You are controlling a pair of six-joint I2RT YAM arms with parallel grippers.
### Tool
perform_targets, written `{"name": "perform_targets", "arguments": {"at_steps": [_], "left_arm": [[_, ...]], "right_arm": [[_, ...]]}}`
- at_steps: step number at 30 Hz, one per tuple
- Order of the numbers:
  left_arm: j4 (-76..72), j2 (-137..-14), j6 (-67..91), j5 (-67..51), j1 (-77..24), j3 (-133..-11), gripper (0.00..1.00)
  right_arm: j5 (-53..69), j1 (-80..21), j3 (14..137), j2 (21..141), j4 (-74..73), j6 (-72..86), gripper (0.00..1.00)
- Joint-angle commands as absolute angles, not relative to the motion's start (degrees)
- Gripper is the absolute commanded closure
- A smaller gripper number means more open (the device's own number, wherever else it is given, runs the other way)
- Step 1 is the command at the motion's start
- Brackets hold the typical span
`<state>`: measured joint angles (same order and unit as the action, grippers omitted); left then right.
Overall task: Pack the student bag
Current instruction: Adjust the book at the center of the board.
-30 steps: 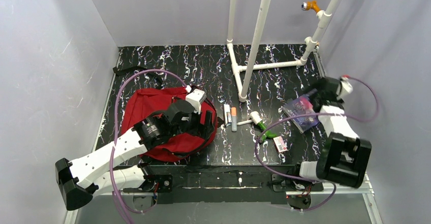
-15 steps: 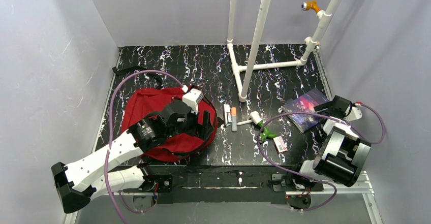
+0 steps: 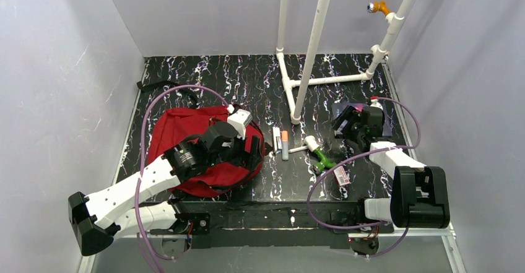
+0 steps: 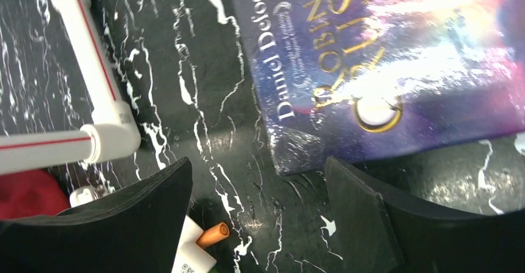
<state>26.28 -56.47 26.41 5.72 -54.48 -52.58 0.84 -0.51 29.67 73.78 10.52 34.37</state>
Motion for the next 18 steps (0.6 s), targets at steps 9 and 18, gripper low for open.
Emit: {"name": "perform_targets", "arguments": {"at_steps": [9,18], "left_arm": [[27.0,-55.9,26.8,3.8,-54.3,-54.8,0.15],[29.0,-55.6,24.2,2.8,-54.3,-55.4,0.1]], "right_arm": [[-10.9,14.2,44.0,78.1,1.2,30.4,0.02],[2.2,24.3,51.0,95.5,-2.1,29.6,0.04]]}}
